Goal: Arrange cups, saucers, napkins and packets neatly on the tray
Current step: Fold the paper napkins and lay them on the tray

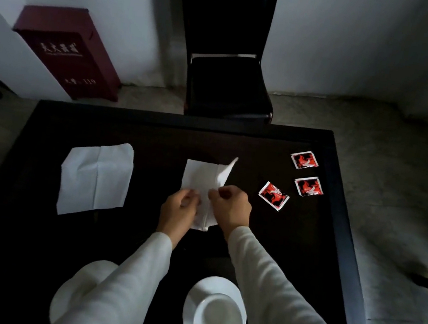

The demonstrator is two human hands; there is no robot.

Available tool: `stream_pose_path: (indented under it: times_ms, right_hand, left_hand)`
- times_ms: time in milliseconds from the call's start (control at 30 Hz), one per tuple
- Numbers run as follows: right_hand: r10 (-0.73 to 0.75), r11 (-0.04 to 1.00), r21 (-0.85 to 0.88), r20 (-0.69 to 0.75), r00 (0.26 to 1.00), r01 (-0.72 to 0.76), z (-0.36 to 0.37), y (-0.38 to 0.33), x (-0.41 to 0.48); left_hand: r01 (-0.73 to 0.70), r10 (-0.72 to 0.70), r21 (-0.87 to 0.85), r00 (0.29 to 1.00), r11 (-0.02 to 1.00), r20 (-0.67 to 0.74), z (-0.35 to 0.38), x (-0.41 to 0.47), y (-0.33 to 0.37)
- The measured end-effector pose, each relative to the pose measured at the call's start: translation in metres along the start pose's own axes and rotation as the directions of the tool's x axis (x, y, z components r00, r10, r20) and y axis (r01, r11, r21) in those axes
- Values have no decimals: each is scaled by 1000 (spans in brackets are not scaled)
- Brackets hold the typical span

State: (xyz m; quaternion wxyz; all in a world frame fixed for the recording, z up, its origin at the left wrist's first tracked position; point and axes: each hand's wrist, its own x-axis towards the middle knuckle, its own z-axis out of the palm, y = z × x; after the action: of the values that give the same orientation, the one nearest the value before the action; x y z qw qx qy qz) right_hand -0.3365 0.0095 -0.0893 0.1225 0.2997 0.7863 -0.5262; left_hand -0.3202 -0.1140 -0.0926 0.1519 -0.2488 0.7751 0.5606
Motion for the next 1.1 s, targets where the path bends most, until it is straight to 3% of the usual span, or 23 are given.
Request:
stream_pose_path:
  times_ms: [133, 200, 267, 333, 600, 933, 1100]
  right_hand:
    - [-64, 998, 14, 163, 985, 63, 23, -12, -10]
    - [-64, 998, 28, 91, 994, 62, 23, -11, -10]
    - [-53, 997, -52, -62, 997, 50, 17, -8, -6]
    - [3, 990, -137, -127, 992, -20, 11, -6, 1]
    - [140, 978, -146, -62, 988, -148, 33, -15, 6]
    - [132, 990, 62, -55, 990, -128, 44, -26, -6]
    - [-70, 997, -18, 85, 994, 72, 28, -41, -29]
  left_hand:
    - [-8, 14, 52, 992, 999, -122, -14, 3, -1]
    - [-25, 39, 80, 985, 996, -169, -18, 5, 0]
    - [-34, 60, 138, 980, 990, -188, -20, 8, 2]
    - [-34, 71, 197, 980, 980, -186, -20, 8, 3]
    - [-88, 135, 316, 982, 945, -132, -31, 3, 4]
    - [-119, 140, 182, 984, 976, -106, -65, -9, 8]
    - [-215, 226, 117, 970, 970, -93, -84, -27, 11]
